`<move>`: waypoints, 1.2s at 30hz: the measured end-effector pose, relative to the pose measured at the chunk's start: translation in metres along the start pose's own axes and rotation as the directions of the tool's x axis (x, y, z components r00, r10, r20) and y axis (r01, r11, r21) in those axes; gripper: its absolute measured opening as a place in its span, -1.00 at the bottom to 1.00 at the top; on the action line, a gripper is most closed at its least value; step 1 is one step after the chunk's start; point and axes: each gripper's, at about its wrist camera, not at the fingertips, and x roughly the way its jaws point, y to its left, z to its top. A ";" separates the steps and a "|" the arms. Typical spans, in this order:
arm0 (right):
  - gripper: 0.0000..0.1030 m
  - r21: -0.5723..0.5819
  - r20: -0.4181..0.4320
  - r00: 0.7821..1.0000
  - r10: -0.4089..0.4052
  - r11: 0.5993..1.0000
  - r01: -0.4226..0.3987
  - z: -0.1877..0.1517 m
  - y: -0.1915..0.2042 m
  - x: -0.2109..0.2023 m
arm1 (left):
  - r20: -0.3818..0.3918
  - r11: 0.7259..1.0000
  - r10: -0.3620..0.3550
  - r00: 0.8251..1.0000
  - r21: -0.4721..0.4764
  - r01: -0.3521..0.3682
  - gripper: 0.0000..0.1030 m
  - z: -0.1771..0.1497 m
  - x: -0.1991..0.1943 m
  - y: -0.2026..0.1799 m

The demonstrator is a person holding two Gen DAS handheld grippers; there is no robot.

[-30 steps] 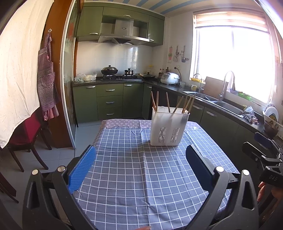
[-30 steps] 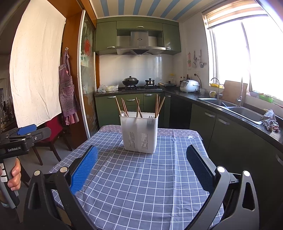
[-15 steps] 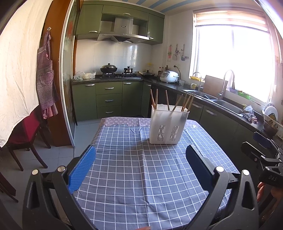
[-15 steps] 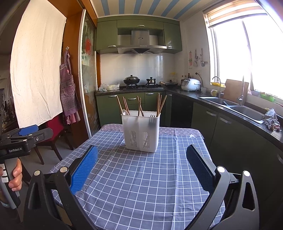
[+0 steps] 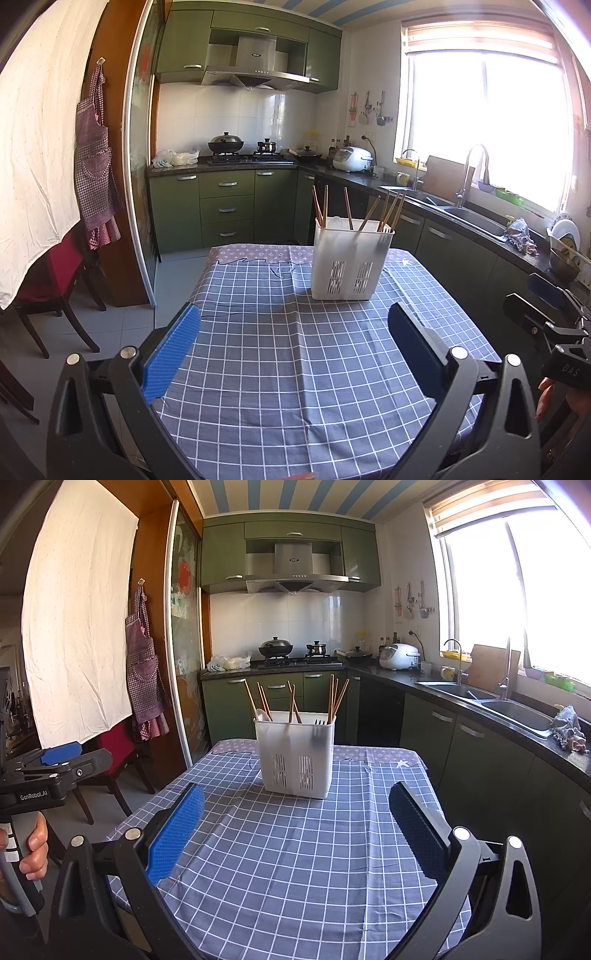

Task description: Organize utensils

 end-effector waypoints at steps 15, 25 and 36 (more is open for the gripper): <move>0.92 0.001 -0.005 1.000 0.004 1.000 -0.004 0.000 0.000 0.001 | -0.004 1.000 -0.001 1.000 0.003 0.001 0.87 -0.002 0.002 0.003; 0.92 0.000 -0.011 1.000 0.005 1.000 -0.005 -0.002 0.003 0.004 | -0.006 1.000 0.003 1.000 0.007 -0.003 0.88 -0.002 0.002 0.004; 0.92 0.000 -0.025 1.000 0.007 1.000 -0.007 -0.009 0.007 0.009 | -0.025 0.999 0.005 1.000 0.036 -0.004 0.88 -0.004 0.007 0.004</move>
